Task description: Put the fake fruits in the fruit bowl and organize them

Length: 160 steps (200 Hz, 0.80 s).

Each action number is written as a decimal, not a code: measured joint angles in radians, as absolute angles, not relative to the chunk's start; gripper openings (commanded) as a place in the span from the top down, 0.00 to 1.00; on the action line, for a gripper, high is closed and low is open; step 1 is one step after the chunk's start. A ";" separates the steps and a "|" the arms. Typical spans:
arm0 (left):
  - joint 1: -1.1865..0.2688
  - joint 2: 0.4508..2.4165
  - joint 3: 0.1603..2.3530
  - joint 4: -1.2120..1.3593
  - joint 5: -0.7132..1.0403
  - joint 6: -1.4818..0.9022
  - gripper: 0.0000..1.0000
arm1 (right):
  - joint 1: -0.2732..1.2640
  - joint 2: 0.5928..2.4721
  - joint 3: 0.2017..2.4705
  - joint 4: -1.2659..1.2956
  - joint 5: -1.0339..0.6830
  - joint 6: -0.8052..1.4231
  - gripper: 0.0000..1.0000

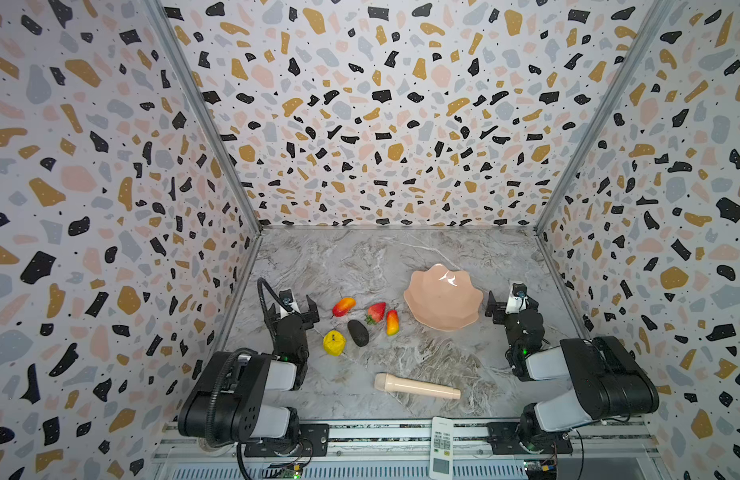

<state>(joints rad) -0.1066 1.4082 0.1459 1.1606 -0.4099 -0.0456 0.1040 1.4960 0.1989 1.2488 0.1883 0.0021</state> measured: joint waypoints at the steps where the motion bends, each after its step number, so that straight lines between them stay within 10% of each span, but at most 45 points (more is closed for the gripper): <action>1: -0.107 1.408 0.146 1.161 -0.410 -0.046 0.00 | 0.104 1.496 0.199 1.249 0.188 0.002 0.01; 160: -0.107 1.408 0.146 1.161 -0.410 -0.046 0.01 | 0.094 1.496 0.199 1.242 0.169 0.006 0.01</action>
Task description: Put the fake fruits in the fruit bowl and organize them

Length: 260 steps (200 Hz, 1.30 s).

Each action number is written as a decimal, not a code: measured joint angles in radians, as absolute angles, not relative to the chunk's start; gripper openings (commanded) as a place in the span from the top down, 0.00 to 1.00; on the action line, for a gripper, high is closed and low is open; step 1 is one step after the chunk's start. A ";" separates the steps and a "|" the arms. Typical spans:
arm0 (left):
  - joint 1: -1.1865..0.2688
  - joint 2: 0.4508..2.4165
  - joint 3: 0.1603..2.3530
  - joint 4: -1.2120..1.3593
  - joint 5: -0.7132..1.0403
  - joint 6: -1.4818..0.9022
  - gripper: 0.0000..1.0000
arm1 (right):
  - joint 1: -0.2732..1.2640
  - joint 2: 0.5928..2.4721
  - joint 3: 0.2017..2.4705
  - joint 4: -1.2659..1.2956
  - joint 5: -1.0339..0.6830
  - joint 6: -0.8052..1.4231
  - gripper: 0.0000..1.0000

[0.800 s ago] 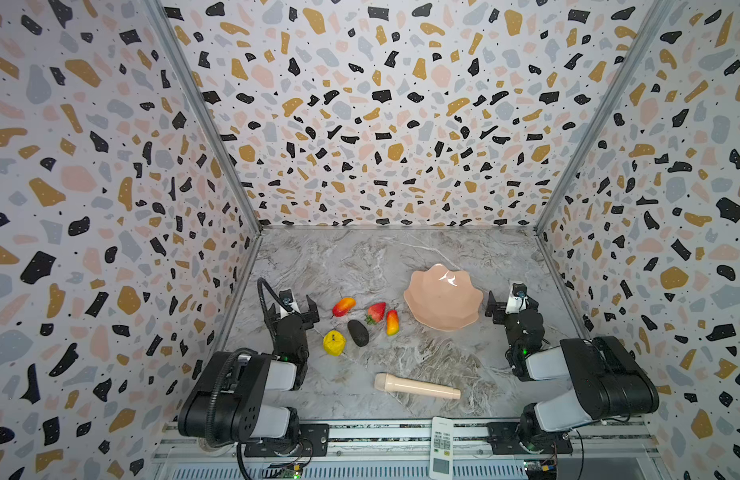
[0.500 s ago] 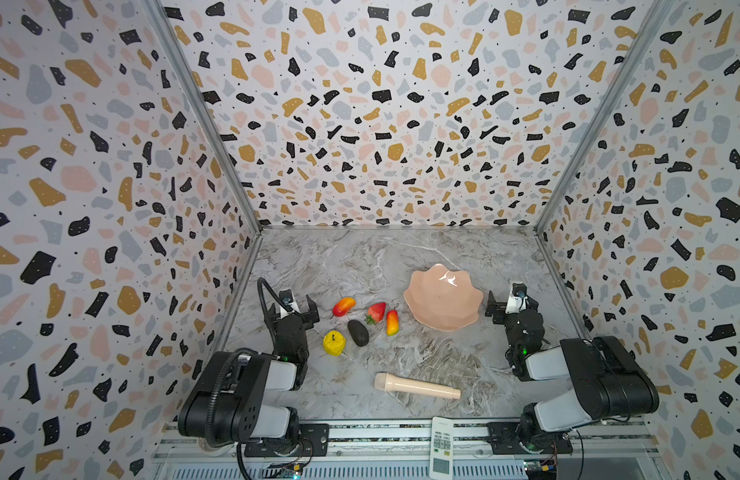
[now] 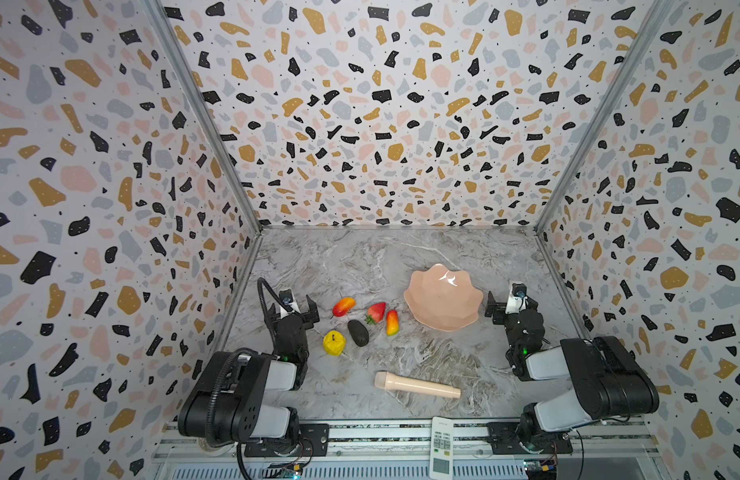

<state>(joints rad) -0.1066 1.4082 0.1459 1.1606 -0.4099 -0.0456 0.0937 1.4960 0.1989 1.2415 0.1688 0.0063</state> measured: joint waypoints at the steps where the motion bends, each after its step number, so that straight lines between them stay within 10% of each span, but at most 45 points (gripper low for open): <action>1: -0.107 1.408 0.146 1.161 -0.410 -0.046 0.00 | 0.094 1.496 0.199 1.242 0.169 0.006 0.01; 64: -0.112 1.379 0.148 1.135 -0.437 -0.047 0.01 | 0.100 1.428 0.198 1.175 0.187 0.006 0.01; 134: -0.264 1.057 0.699 0.301 -0.597 -0.153 0.00 | 0.208 1.104 0.682 0.559 0.149 0.021 0.01; 260: -0.278 1.028 1.238 -0.767 -0.240 -0.077 0.00 | 0.834 1.709 1.363 -0.247 -0.136 -0.147 0.01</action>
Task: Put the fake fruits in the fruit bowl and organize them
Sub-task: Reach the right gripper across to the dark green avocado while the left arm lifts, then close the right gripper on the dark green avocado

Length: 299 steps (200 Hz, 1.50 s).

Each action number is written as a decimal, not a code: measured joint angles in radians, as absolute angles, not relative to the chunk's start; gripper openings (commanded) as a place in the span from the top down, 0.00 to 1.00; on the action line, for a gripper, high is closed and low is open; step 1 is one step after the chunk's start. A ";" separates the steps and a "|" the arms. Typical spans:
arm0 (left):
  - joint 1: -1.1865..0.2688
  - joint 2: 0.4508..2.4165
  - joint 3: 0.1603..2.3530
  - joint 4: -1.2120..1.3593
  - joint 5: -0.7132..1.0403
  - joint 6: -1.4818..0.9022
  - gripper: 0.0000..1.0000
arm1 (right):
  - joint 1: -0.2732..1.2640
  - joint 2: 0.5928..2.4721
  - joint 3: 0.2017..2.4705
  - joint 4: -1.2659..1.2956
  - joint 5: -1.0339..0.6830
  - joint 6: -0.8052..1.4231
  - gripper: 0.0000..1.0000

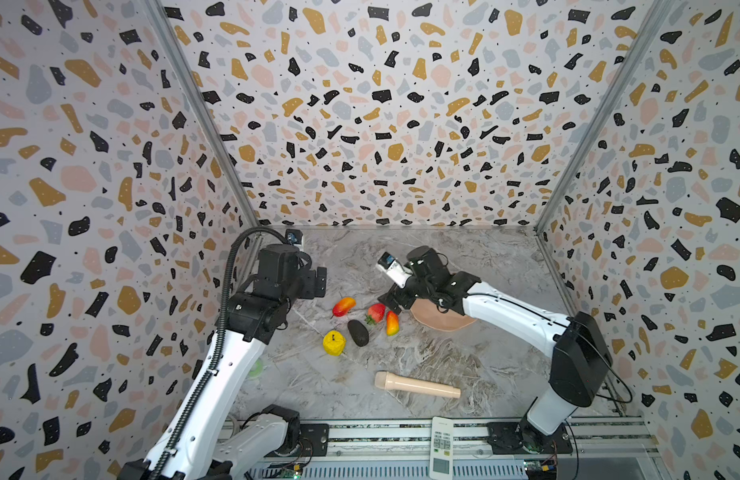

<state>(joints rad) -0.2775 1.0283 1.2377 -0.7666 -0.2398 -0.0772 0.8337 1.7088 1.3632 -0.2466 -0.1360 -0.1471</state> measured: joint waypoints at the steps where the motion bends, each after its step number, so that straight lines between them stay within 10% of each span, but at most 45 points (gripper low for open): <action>1: -0.278 1.028 1.238 -0.769 -0.239 -0.077 0.00 | 0.839 1.712 1.363 -0.247 -0.134 -0.144 0.01; 188: -0.278 0.944 1.199 -0.807 -0.154 -0.063 0.01 | 1.074 2.048 1.465 -0.214 0.029 0.196 0.36; 263: -0.278 0.956 1.186 -0.782 -0.142 -0.063 0.01 | 1.070 2.062 1.486 -0.179 0.023 0.197 0.77; 299: -0.278 0.956 1.184 -0.772 -0.139 -0.063 0.01 | 1.056 2.049 1.483 -0.171 0.012 0.172 0.81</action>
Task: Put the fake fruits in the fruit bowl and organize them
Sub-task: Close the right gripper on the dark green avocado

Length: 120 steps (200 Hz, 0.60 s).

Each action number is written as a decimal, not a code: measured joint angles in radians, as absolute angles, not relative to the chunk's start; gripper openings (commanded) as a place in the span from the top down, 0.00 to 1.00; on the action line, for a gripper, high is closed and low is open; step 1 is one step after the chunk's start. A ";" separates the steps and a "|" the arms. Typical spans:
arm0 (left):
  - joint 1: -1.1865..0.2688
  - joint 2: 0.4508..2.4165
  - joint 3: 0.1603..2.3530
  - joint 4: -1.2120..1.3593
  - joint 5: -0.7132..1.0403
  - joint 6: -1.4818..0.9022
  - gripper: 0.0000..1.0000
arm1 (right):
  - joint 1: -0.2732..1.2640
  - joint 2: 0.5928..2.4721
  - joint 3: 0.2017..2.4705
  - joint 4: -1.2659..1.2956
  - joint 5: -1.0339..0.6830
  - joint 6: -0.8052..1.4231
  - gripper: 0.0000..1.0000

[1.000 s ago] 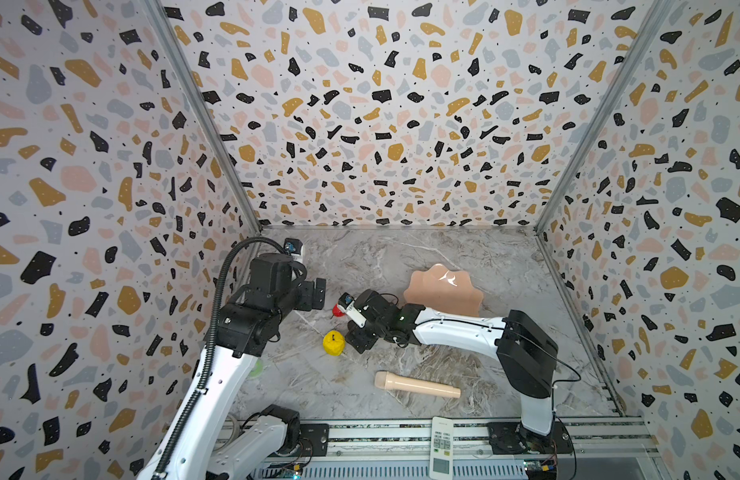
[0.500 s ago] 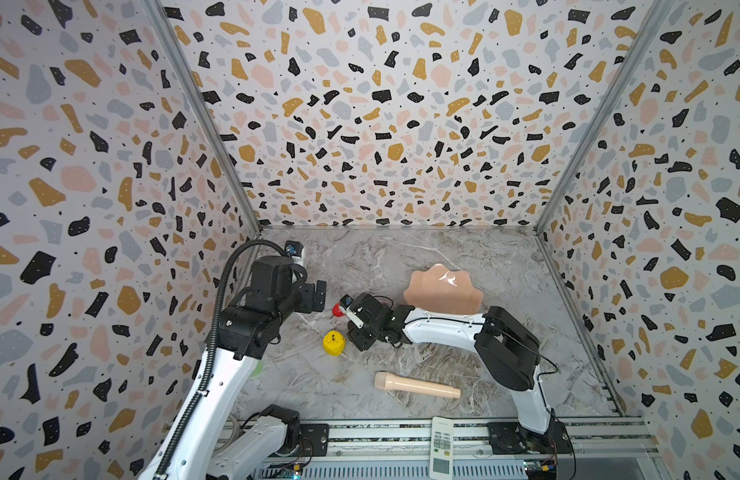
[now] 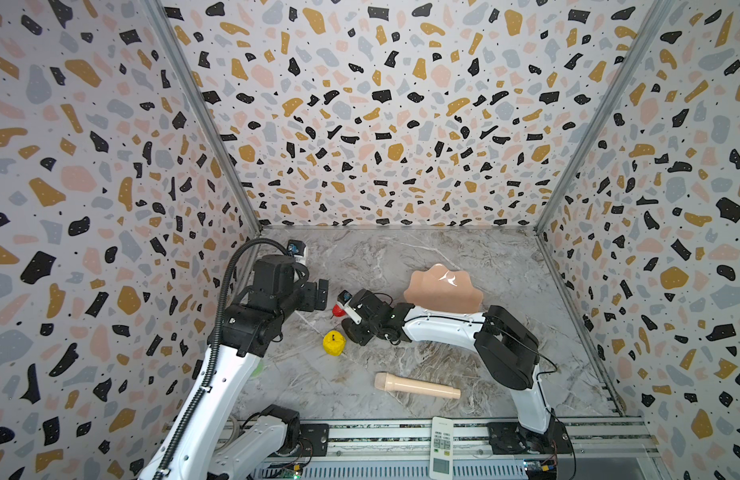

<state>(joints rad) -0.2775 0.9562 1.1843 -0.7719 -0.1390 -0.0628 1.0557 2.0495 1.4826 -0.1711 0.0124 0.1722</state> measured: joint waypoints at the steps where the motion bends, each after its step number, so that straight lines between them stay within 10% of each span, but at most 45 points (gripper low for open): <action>1: -0.278 0.956 1.184 -0.772 -0.139 -0.063 0.00 | 1.055 2.049 1.481 -0.171 0.011 0.171 0.81; 98: -0.278 0.973 1.171 -0.758 -0.138 -0.062 0.00 | 1.026 1.985 1.459 -0.171 -0.019 0.118 0.84; 120: -0.278 0.977 1.171 -0.757 -0.138 -0.062 0.00 | 1.026 1.985 1.459 -0.171 -0.036 0.110 0.64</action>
